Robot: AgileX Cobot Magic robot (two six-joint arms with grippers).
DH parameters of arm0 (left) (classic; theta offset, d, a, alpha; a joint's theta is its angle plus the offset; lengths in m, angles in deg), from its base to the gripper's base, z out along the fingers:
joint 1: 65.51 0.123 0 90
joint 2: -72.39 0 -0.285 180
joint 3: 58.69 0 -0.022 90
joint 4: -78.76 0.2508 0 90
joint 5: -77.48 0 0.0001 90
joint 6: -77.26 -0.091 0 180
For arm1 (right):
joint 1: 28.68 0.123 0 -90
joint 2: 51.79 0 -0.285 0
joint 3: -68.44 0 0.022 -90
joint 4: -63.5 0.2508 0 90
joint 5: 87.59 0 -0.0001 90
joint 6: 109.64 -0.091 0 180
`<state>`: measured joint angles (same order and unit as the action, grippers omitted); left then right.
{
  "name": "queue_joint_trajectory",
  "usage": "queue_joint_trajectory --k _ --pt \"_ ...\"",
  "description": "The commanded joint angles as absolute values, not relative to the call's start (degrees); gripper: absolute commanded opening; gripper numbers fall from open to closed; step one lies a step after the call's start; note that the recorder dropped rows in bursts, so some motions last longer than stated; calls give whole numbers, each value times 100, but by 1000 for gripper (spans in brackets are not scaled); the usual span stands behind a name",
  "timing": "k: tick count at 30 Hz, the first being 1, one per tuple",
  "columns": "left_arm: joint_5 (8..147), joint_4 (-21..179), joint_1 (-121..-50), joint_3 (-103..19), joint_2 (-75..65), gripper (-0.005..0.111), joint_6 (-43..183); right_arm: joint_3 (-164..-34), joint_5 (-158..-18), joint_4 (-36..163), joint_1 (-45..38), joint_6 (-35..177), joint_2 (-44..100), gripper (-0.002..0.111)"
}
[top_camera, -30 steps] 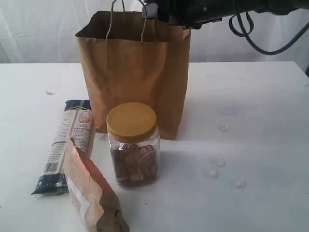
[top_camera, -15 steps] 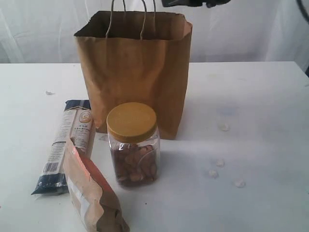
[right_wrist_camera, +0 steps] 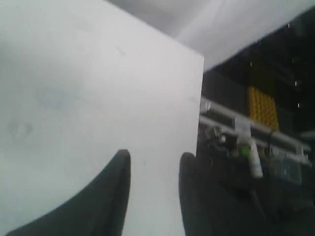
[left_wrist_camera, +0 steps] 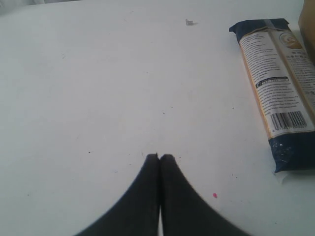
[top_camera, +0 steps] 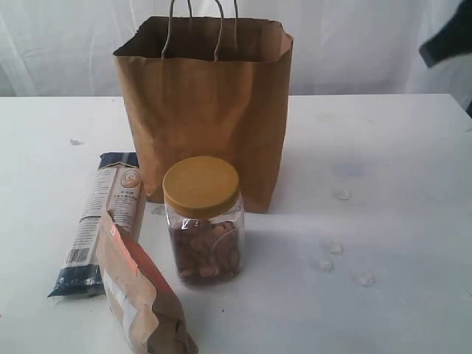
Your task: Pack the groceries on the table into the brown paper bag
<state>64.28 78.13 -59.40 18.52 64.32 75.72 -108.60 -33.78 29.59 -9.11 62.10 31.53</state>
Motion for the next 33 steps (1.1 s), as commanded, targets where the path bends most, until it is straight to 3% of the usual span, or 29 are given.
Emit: queue_joint_trajectory --k 1,6,8,10,21,27,33 --pt "6421 7783 -5959 1852 6461 0 7576 -9562 -3447 2924 -1037 5578 3450 32" --pt "6421 7783 -5959 1852 6461 0 7576 -8476 -3697 3818 -1037 5520 3542 31" --pt "6421 7783 -5959 1852 6461 0 7576 -8126 -3616 3857 -1037 5476 3444 19" --pt "6421 7783 -5959 1852 6461 0 7576 -7711 -3765 3857 -1037 5248 3193 0" --pt "6421 7783 -5959 1852 6461 0 7576 -6008 -6135 3838 -1037 3484 -795 0" --pt "6421 7783 -5959 1852 6461 0 7576 -5831 -5786 3157 -1037 3430 -2911 0" --pt "6421 7783 -5959 1852 6461 0 7576 -5831 -4684 2519 -1037 3405 -3926 0"
